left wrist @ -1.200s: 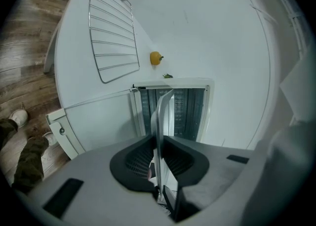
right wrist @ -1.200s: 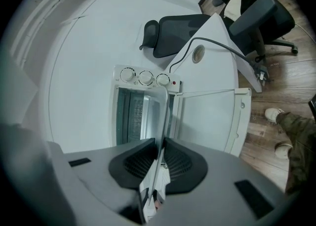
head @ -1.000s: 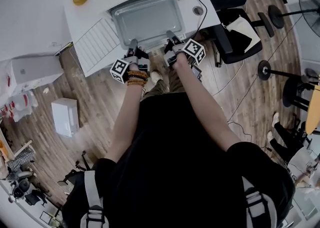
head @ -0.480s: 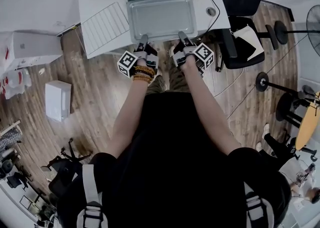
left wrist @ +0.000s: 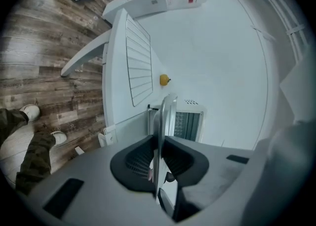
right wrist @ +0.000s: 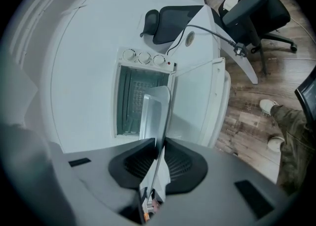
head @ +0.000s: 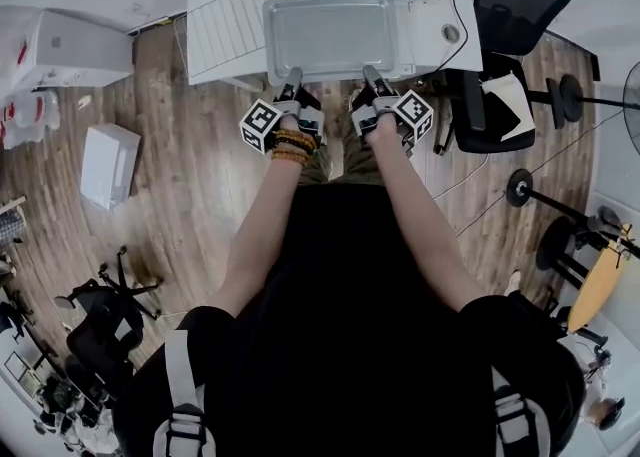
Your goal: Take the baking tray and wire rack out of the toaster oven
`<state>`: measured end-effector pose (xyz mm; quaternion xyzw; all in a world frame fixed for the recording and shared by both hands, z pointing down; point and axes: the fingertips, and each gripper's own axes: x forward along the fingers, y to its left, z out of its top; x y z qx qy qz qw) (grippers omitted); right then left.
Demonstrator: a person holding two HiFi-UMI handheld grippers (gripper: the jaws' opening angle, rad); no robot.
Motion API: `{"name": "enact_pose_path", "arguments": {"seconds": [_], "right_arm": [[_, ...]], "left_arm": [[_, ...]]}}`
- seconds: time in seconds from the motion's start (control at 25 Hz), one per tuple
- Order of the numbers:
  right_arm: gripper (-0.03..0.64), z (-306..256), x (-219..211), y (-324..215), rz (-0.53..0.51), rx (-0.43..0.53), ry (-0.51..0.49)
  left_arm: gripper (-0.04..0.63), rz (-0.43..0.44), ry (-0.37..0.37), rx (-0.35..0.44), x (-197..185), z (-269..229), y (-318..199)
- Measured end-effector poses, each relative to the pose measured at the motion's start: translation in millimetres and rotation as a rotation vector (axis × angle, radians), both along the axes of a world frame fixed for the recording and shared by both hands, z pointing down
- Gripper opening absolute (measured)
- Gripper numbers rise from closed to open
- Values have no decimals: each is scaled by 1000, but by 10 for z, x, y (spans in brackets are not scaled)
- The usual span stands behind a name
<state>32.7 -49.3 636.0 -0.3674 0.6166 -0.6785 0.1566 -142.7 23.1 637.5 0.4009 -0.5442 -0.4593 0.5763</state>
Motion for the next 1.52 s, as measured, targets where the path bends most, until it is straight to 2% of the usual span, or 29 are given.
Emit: {"name": "enact_pose_path", "arguments": {"seconds": [0.44, 0.68, 1.08, 1.24, 1.52], "right_arm": [[68, 72, -721, 221, -170, -13, -3], [67, 108, -1240, 448, -299, -22, -8], [68, 158, -2045, 601, -459, -54, -26], [67, 164, -2314, 512, -475, -57, -31], [69, 293, -2624, 191, -457, -98, -12]], "left_arm": [[64, -186, -6, -20, -613, 53, 440], [63, -326, -24, -47, -1073, 91, 770], [64, -466, -37, -78, -1743, 143, 1116], [64, -481, -39, -82, -2003, 152, 1044], [64, -438, -21, -126, -2333, 269, 683]]}}
